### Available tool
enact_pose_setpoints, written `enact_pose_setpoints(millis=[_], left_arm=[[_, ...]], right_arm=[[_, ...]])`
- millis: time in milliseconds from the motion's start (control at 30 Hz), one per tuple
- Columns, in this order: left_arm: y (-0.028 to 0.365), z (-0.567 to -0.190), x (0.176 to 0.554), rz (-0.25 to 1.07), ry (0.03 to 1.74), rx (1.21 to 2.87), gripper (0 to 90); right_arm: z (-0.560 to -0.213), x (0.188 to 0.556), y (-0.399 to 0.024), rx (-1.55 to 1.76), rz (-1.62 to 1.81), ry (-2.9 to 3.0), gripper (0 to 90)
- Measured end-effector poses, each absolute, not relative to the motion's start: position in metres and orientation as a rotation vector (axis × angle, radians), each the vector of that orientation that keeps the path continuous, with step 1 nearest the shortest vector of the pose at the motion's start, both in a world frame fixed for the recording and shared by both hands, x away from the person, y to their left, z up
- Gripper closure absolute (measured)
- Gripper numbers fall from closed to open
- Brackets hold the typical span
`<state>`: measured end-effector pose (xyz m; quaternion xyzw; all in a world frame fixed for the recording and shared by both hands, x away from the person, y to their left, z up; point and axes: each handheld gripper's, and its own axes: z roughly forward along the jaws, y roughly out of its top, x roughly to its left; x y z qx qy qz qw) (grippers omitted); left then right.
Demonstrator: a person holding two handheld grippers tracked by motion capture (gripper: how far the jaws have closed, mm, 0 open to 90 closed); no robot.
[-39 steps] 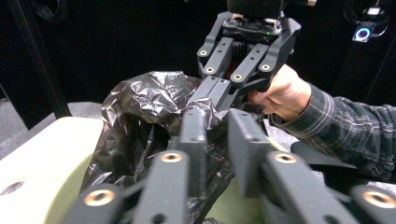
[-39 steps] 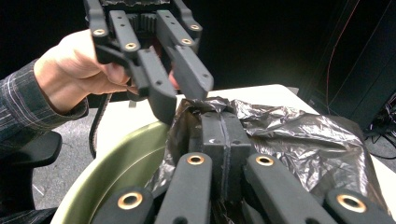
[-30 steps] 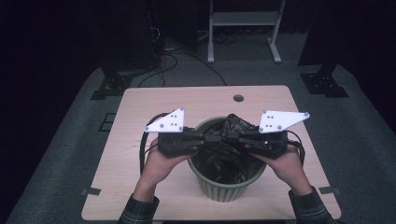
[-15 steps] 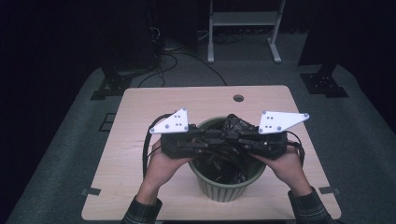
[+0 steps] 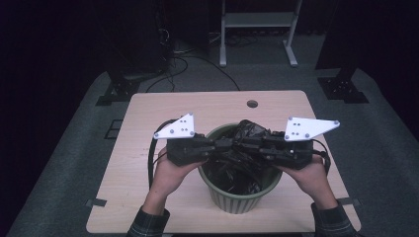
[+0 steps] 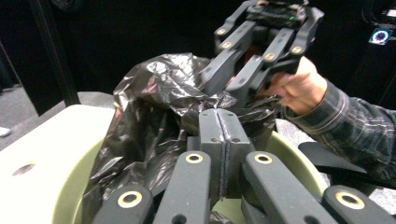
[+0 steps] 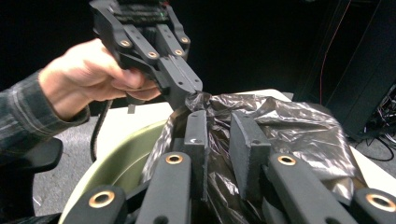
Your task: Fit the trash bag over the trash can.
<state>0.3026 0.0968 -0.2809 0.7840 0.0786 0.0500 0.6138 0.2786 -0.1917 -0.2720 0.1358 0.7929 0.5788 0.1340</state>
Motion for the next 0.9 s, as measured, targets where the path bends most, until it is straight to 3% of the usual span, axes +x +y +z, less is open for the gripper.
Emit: enact_pose_setpoints(millis=[633, 833, 900], left_arm=[[0.087, -0.284, 0.307, 0.129, 0.203, 1.828, 89.4], [0.089, -0.283, 0.307, 0.123, 0.199, 1.821, 89.4], [0.090, -0.284, 0.307, 0.122, 0.201, 1.825, 89.3]], right_arm=[[-0.269, 0.267, -0.205, 0.372, 1.769, 2.318, 73.4], [-0.273, 0.267, -0.200, 0.383, 1.718, 2.335, 90.0], [-0.273, 0.268, -0.201, 0.390, 1.716, 2.327, 90.0]])
